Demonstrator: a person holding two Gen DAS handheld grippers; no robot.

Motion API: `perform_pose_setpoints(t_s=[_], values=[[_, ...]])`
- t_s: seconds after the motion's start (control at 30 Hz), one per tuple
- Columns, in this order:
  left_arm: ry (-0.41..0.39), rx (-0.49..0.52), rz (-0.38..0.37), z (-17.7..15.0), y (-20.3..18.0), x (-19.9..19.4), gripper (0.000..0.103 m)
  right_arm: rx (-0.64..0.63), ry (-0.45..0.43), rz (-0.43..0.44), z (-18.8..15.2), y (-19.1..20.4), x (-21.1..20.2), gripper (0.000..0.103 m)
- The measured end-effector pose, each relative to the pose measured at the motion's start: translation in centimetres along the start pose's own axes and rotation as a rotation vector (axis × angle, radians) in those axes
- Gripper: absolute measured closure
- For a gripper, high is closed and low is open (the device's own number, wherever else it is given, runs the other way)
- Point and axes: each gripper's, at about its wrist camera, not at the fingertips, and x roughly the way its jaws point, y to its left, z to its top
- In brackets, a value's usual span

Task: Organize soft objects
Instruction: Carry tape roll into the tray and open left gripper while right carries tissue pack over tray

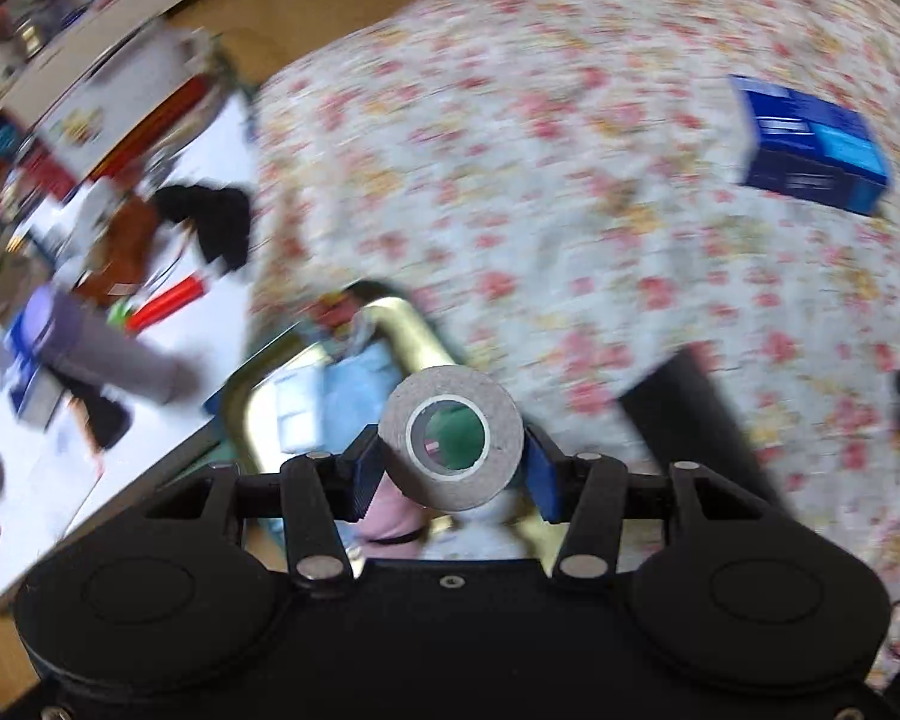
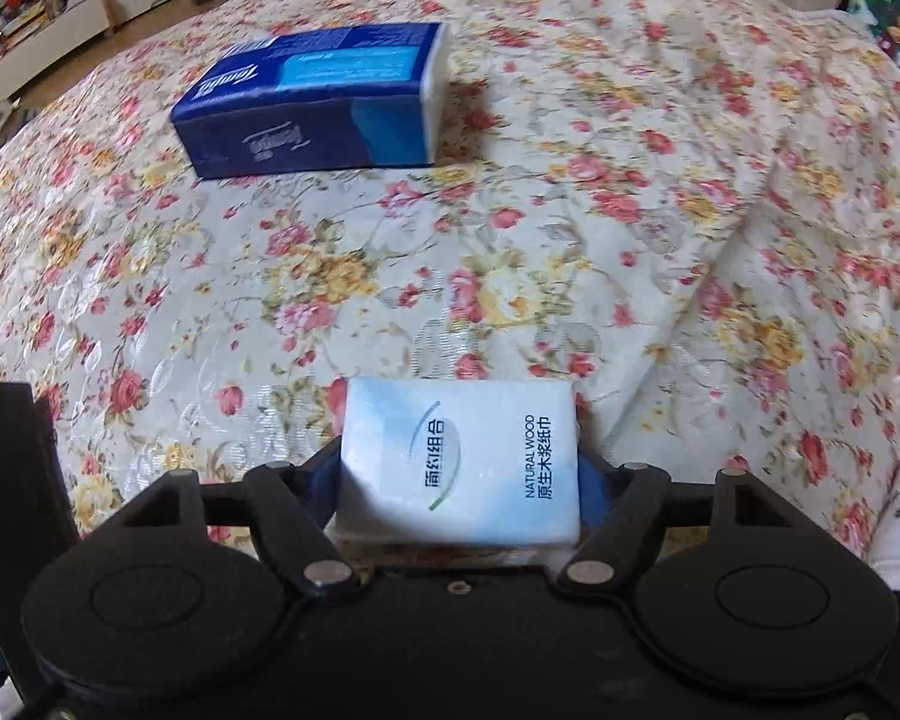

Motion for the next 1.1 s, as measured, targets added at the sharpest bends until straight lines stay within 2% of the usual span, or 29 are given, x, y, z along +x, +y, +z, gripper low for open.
perform_pose_setpoints(t_s=[0.1, 0.2, 0.47, 0.77, 0.93, 1.1], values=[[0.019, -0.045, 0.034, -1.1, 2.4, 1.8, 0.053, 0.029, -0.036, -0.061, -0.5, -0.5, -0.9, 0.031], [0.044, -0.08, 0.034, -2.3, 4.3, 3.5, 0.053, 0.058, -0.057, -0.089, -1.1, -0.8, -2.4, 0.031], [0.043, -0.142, 0.032, -3.4, 6.6, 6.1, 0.053, 0.145, -0.127, -0.026, -2.0, 0.5, -8.8, 0.031], [0.027, -0.153, 0.059, -2.7, 6.8, 9.1, 0.053, 0.048, -0.193, 0.101, -3.8, 8.1, -15.0, 0.031], [0.03, -0.18, 0.038, -1.7, 7.6, 10.5, 0.053, -0.045, -0.158, 0.187, -5.0, 12.9, -15.8, 0.031], [-0.018, -0.196, 0.048, -0.2, 8.9, 10.9, 0.053, -0.14, -0.117, 0.227, -6.5, 18.2, -15.9, 0.031]])
